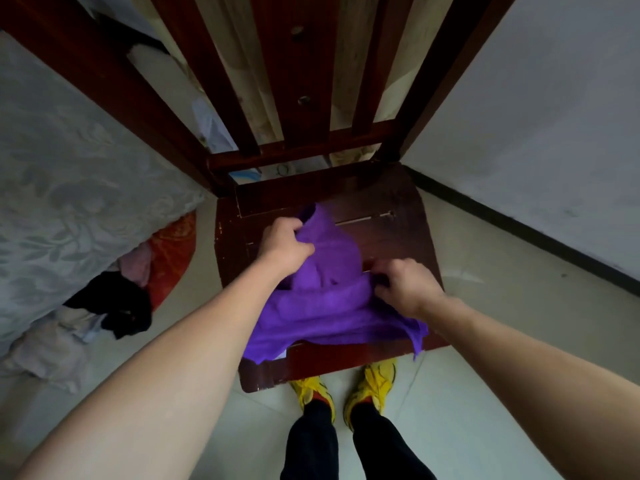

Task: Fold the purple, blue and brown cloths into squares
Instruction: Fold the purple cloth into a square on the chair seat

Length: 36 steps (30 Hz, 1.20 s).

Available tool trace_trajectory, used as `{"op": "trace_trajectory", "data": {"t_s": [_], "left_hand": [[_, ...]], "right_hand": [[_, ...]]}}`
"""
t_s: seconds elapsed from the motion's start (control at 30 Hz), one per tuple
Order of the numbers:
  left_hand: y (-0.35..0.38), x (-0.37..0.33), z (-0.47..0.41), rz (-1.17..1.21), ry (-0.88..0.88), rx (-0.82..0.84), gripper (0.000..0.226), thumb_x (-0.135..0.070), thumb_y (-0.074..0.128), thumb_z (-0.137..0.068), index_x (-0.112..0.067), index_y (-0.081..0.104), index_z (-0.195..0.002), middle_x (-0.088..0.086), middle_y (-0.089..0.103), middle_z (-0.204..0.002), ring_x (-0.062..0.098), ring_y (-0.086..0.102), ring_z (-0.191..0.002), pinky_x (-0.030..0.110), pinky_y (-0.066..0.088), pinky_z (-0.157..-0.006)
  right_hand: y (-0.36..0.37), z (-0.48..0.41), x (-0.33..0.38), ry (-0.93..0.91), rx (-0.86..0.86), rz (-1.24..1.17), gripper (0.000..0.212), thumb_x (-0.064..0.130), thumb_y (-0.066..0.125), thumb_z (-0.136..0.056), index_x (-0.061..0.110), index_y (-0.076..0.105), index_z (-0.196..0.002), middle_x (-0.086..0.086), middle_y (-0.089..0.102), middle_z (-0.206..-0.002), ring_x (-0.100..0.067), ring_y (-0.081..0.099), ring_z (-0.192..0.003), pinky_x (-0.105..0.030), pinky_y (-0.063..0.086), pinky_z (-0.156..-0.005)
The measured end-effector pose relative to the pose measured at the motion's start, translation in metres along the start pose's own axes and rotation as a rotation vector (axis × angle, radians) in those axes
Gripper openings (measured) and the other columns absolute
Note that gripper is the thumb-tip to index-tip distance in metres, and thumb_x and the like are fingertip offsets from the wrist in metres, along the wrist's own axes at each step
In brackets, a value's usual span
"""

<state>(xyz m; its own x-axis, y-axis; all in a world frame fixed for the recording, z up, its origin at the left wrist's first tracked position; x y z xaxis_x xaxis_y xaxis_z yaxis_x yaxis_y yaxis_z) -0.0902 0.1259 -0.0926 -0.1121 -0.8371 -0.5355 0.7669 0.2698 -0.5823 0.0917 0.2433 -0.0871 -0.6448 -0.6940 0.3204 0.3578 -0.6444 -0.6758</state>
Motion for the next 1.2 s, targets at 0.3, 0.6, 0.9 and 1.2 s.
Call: {"op": "trace_trajectory", "data": {"t_s": [0.3, 0.6, 0.9, 1.2], "left_hand": [[-0.051, 0.077, 0.073, 0.249, -0.042, -0.155, 0.011, -0.004, 0.063, -0.065, -0.005, 0.057, -0.075, 0.022, 0.067, -0.074, 0.024, 0.059, -0.064, 0.038, 0.052, -0.065], [0.020, 0.155, 0.113, -0.005, -0.359, 0.354, 0.033, -0.017, 0.075, -0.048, -0.006, 0.065, -0.077, 0.005, 0.071, -0.074, 0.022, 0.064, -0.066, 0.037, 0.055, -0.072], [-0.001, 0.147, 0.103, 0.094, -0.267, 0.105, 0.058, -0.041, 0.061, -0.089, -0.016, 0.030, -0.046, -0.003, 0.030, -0.046, 0.017, 0.032, -0.048, 0.031, 0.025, -0.050], [0.016, 0.174, 0.125, -0.221, -0.372, 0.265, 0.043, -0.038, 0.068, -0.075, -0.011, 0.044, -0.052, 0.000, 0.049, -0.053, 0.027, 0.055, -0.064, 0.027, 0.039, -0.058]], "right_hand": [[-0.029, 0.070, -0.005, -0.164, -0.461, 0.093, 0.019, 0.023, 0.060, -0.077, 0.018, 0.061, -0.095, -0.005, 0.052, -0.087, -0.031, 0.060, -0.081, -0.036, 0.048, -0.051], [-0.029, 0.038, 0.007, -0.021, -0.352, 0.030, 0.024, 0.045, 0.061, -0.085, 0.023, 0.068, -0.093, -0.003, 0.061, -0.099, -0.028, 0.059, -0.101, -0.036, 0.049, -0.071], [-0.030, -0.053, 0.040, 0.195, -0.099, -0.054, 0.047, 0.040, 0.062, -0.081, 0.015, 0.061, -0.120, -0.017, 0.065, -0.116, -0.037, 0.062, -0.106, -0.039, 0.049, -0.086], [0.053, 0.079, -0.014, -0.086, -0.107, 0.235, 0.025, 0.022, 0.057, -0.074, 0.025, 0.055, -0.099, -0.005, 0.054, -0.092, -0.033, 0.062, -0.084, -0.041, 0.051, -0.064]]}}
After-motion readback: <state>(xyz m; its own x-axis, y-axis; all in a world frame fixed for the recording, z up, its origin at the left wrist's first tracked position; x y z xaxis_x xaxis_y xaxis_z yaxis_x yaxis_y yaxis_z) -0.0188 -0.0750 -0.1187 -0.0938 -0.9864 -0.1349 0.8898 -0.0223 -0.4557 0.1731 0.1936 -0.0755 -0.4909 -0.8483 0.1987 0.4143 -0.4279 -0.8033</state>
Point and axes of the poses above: each hand's wrist, its own z-axis away from the middle knuckle, its own y-axis out of the palm, x = y × z, the point moved 7 cm from there along -z, towards the middle knuckle
